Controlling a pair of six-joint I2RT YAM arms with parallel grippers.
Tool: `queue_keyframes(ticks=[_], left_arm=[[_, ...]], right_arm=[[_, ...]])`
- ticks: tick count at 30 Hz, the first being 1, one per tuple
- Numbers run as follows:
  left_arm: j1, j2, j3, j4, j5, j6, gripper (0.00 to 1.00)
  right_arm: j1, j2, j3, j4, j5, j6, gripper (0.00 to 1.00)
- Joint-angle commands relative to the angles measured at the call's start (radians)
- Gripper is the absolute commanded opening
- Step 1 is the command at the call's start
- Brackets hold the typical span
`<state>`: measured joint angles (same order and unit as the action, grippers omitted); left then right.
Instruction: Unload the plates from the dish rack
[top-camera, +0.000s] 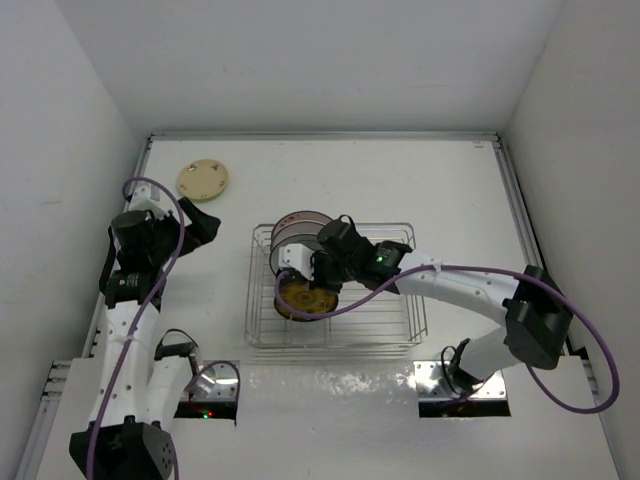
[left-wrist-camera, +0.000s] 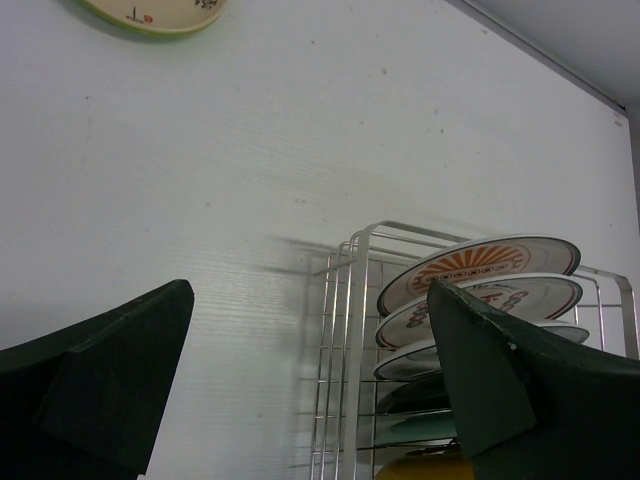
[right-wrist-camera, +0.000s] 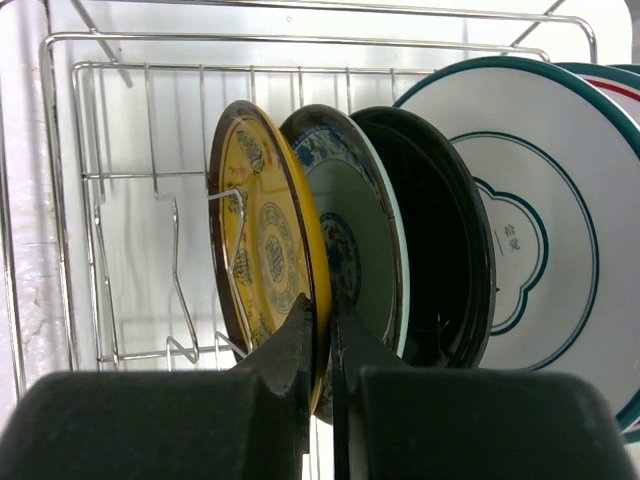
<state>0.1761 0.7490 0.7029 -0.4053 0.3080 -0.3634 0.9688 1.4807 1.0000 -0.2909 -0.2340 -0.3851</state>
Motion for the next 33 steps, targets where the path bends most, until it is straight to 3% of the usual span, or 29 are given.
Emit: queue_keyframes(ticks=[1, 8, 17, 21, 22, 27, 33], left_arm=[[-0.010, -0.004, 0.020, 0.046, 0.011, 0.017, 1.00], [-0.009, 0.000, 0.020, 0.045, 0.003, 0.017, 1.00], [-0.009, 0.009, 0.040, 0.051, 0.029, 0.011, 1.00], [-0.009, -0.010, 0.073, 0.112, 0.185, -0.035, 1.00], [-0.009, -0.017, 0.073, 0.146, 0.282, -0.072, 1.00], [-0.009, -0.048, 0.064, 0.388, 0.551, -0.199, 1.00], [-0.044, 0.006, 0.052, 0.503, 0.644, -0.246, 0.94]], right_arm=[[0.001, -0.046, -0.008, 0.056, -0.005, 0.003, 0.00], [0.001, -0.089, 0.006, 0.079, 0.062, 0.060, 0.00], [0.027, -0.157, 0.113, 0.085, 0.344, 0.241, 0.00], [0.027, -0.189, 0.179, 0.042, 0.636, 0.399, 0.00], [0.024, -0.192, 0.192, 0.033, 0.669, 0.467, 0.00], [-0.031, -0.198, 0.267, -0.028, 0.638, 0.667, 0.00], [-0.096, -0.252, 0.209, 0.100, 0.512, 0.842, 0.00]])
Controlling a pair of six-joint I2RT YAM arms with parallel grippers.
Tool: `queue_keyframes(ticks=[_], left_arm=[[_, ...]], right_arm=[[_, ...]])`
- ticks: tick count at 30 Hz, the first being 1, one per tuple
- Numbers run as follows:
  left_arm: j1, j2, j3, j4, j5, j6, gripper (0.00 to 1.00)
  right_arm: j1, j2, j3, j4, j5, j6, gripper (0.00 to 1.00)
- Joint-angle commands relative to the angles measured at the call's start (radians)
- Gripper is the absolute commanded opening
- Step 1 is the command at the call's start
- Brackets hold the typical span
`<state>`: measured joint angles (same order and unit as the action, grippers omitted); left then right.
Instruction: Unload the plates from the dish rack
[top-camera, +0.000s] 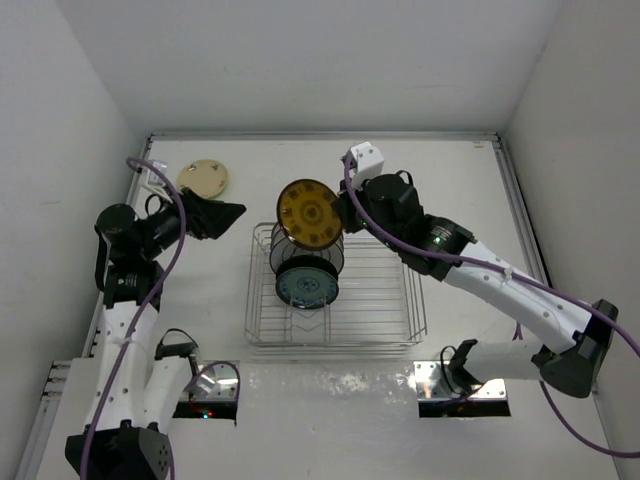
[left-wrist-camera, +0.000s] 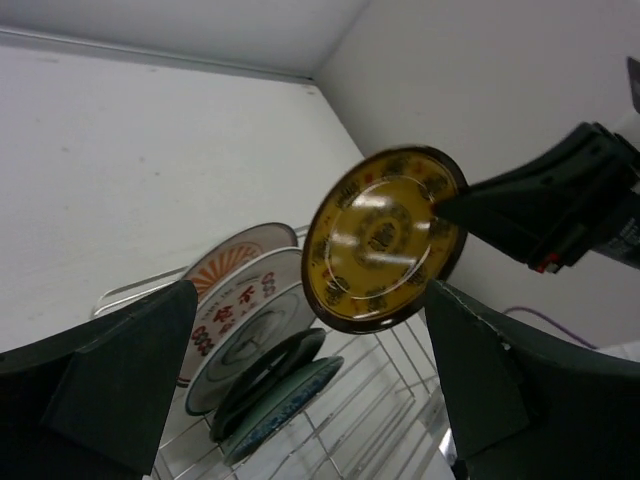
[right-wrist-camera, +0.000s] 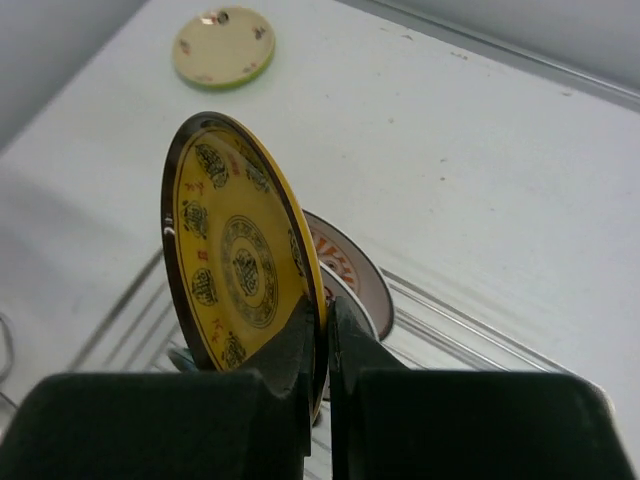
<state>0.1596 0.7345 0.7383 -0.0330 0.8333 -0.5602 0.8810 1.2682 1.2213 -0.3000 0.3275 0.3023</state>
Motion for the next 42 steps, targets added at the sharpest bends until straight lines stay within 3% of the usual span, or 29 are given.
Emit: queue_keyframes(ticks=[1, 9, 12, 13, 15, 16, 17, 18, 22, 26, 32, 36, 42], left_arm=[[-0.037, 0.031, 0.015, 0.154, 0.125, -0.058, 0.92], [-0.086, 0.089, 0.059, 0.133, 0.099, -0.040, 0.77], [-0.088, 0.114, 0.072, 0.122, 0.096, -0.037, 0.65], [-0.089, 0.126, 0.075, 0.123, 0.095, -0.038, 0.47], [-0.089, 0.137, 0.088, 0.120, 0.084, -0.040, 0.25], [-0.089, 0.147, 0.096, 0.114, 0.076, -0.041, 0.06], [-0.091, 0.154, 0.114, 0.099, 0.038, -0.040, 0.01], [-0.091, 0.163, 0.127, 0.053, 0.008, -0.032, 0.00], [-0.088, 0.197, 0.180, -0.025, -0.164, -0.073, 0.00], [-0.036, 0.262, 0.239, -0.100, -0.409, -0.153, 0.00], [0.069, 0.466, 0.321, -0.116, -0.725, -0.245, 0.00], [0.158, 0.710, 0.432, -0.054, -0.709, -0.328, 0.00], [0.162, 1.063, 0.746, -0.097, -0.731, -0.270, 0.00]], right_arm=[[-0.010, -0.043, -0.019, 0.128, -0.068, 0.170, 0.00], [-0.011, 0.017, -0.008, 0.294, -0.269, 0.319, 0.00], [-0.011, 0.052, 0.010, 0.347, -0.310, 0.354, 0.00], [-0.011, 0.062, 0.020, 0.354, -0.317, 0.362, 0.00], [-0.011, 0.091, 0.029, 0.363, -0.324, 0.376, 0.00], [-0.011, 0.097, 0.030, 0.363, -0.321, 0.377, 0.00], [-0.011, 0.099, 0.026, 0.361, -0.311, 0.379, 0.00], [-0.013, 0.096, 0.020, 0.361, -0.273, 0.379, 0.03], [-0.027, 0.042, -0.057, 0.349, -0.124, 0.380, 0.98], [-0.042, -0.035, -0.108, 0.248, 0.046, 0.345, 0.99], [-0.042, -0.162, -0.184, 0.174, 0.120, 0.239, 0.99], [-0.042, -0.237, -0.227, 0.138, 0.123, 0.178, 0.99], [-0.043, -0.325, -0.290, 0.116, 0.114, 0.139, 0.99]])
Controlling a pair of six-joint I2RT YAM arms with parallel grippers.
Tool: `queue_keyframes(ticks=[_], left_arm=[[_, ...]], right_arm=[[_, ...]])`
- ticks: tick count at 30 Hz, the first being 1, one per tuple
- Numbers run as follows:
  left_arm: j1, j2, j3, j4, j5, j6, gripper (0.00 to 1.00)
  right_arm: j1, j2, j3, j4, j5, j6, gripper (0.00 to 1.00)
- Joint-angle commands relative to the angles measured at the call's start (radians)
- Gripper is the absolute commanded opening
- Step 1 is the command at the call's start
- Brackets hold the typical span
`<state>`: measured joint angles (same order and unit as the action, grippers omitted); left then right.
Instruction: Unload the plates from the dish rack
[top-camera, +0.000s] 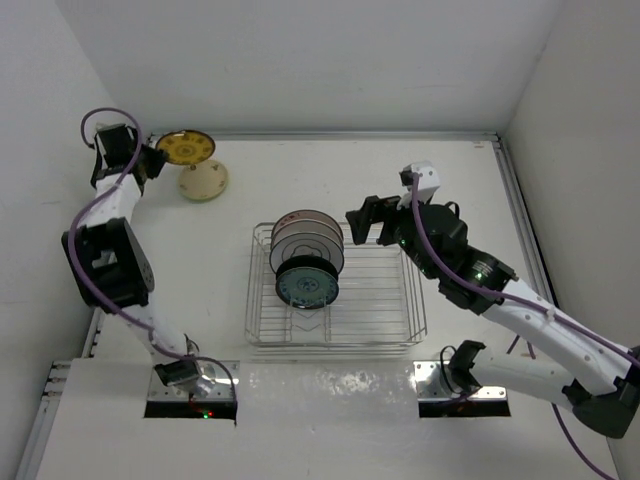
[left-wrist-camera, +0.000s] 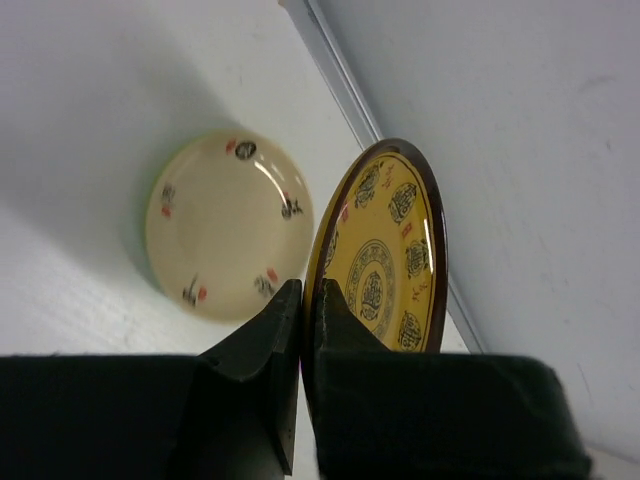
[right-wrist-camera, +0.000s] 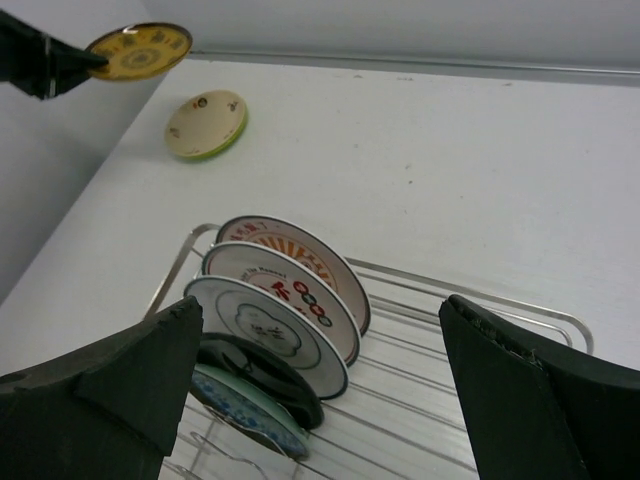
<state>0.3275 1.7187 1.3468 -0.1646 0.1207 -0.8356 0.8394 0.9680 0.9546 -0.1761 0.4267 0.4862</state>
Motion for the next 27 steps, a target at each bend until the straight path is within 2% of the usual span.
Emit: queue_keyframes(ticks=[1, 6, 12, 14, 22, 24, 25, 27], left_arm=[[-0.005, 0.116, 0.168, 0.025, -0.036, 0.015, 0.04], [-0.005, 0.291, 0.326, -0.052, -0.058, 0.050, 0.04], [-0.010, 0.320, 0.267, -0.024, -0.065, 0.030, 0.05], [-0.010, 0.326, 0.252, -0.012, -0.061, 0.027, 0.13], [-0.030, 0.351, 0.252, -0.049, -0.056, 0.039, 0.15], [-0.036, 0.344, 0.255, -0.076, -0.070, 0.043, 0.29], [-0.041, 0.337, 0.261, -0.096, -0.078, 0.047, 0.45], [-0.048, 0.335, 0.270, -0.133, -0.095, 0.050, 0.61]], right_arm=[[-0.002, -0.028, -0.027, -0.013, 0.009, -0.049, 0.99], [0.000, -0.026, -0.045, -0.034, 0.000, -0.072, 0.99], [-0.002, 0.018, -0.042, -0.017, 0.009, -0.093, 0.99], [-0.002, 0.034, -0.034, -0.017, 0.001, -0.097, 0.99], [-0.002, 0.069, -0.036, -0.006, -0.020, -0.095, 0.99], [-0.002, 0.078, -0.034, -0.006, -0.028, -0.104, 0.99], [-0.002, 0.096, -0.022, -0.013, -0.035, -0.115, 0.99], [-0.002, 0.123, -0.004, -0.039, -0.060, -0.126, 0.99]])
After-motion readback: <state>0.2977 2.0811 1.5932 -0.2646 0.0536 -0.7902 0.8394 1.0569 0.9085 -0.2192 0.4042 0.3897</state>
